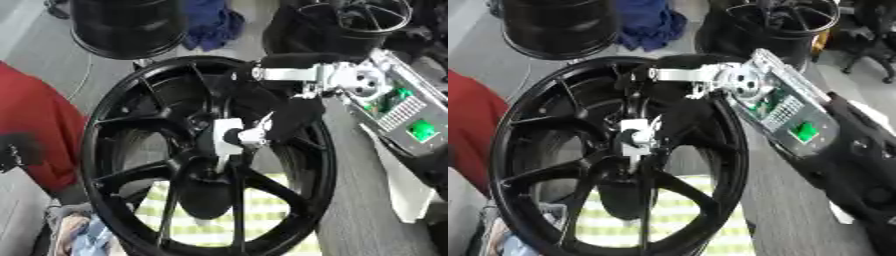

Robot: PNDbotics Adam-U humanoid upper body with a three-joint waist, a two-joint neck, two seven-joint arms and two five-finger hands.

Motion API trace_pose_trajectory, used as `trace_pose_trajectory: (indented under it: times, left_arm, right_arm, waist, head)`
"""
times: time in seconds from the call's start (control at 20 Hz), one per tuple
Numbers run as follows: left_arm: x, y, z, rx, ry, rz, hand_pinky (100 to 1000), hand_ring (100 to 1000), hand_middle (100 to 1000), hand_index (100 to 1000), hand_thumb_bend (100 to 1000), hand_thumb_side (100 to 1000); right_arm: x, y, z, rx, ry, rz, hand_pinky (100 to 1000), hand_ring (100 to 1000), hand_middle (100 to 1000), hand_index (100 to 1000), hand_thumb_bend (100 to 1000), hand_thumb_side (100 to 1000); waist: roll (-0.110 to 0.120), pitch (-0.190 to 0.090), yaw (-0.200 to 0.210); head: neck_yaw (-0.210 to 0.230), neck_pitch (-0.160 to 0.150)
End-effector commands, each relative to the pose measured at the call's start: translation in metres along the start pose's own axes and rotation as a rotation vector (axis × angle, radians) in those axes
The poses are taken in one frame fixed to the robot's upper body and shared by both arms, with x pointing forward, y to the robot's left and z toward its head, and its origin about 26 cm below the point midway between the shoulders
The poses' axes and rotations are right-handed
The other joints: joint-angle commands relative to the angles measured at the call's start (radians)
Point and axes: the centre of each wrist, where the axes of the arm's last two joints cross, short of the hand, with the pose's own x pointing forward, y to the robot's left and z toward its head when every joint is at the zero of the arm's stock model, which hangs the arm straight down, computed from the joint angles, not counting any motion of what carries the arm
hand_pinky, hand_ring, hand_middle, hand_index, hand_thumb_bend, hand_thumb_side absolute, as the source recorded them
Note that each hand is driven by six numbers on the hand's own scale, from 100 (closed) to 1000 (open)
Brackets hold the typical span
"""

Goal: Pull the pin out of the wheel hub.

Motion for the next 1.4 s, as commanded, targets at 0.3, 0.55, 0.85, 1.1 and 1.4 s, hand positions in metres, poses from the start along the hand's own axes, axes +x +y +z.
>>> trace_pose_trajectory:
  times: [0.3, 0.55, 0.85, 1.1, 1.4]
  left_arm:
    - [0.008, 0.006, -0.003, -0.008, -0.013, -0.034, 721, 731, 671, 821, 100, 901]
    - [0.008, 0.005, -0.003, -0.007, -0.011, -0.034, 721, 731, 671, 821, 100, 902]
    - [0.008, 0.005, -0.003, -0.007, -0.010, -0.033, 721, 731, 671, 821, 100, 903]
    - [0.008, 0.005, -0.003, -0.008, -0.009, -0.032, 721, 730, 670, 821, 100, 904]
    - [0.008, 0.005, -0.003, -0.008, -0.009, -0.032, 721, 730, 670, 821, 100, 903]
  right_arm:
    - [-0.008, 0.000, -0.004, 0.005, 0.017, 0.013, 896, 893, 837, 954, 341, 457]
    - [-0.009, 0.003, -0.008, 0.015, 0.011, 0.012, 884, 879, 804, 941, 337, 444]
    - [-0.008, 0.006, -0.013, 0.036, 0.003, 0.022, 867, 857, 766, 915, 325, 418]
    - [-0.007, 0.010, -0.017, 0.053, -0.004, 0.034, 857, 834, 735, 874, 306, 394]
    - [-0.006, 0.013, -0.021, 0.069, 0.000, 0.058, 845, 811, 693, 803, 250, 349]
  waist:
    - [0.008, -0.009, 0.001]
    - [0.007, -0.009, 0.001]
    - [0.007, -0.009, 0.002]
    - [0.006, -0.009, 0.002]
    - [0.006, -0.010, 0.002]
  head:
    - [-0.001, 0.002]
    - [-0.001, 0.004]
    - [-0.002, 0.004]
    - [-0.002, 0.005]
    - [-0.002, 0.005]
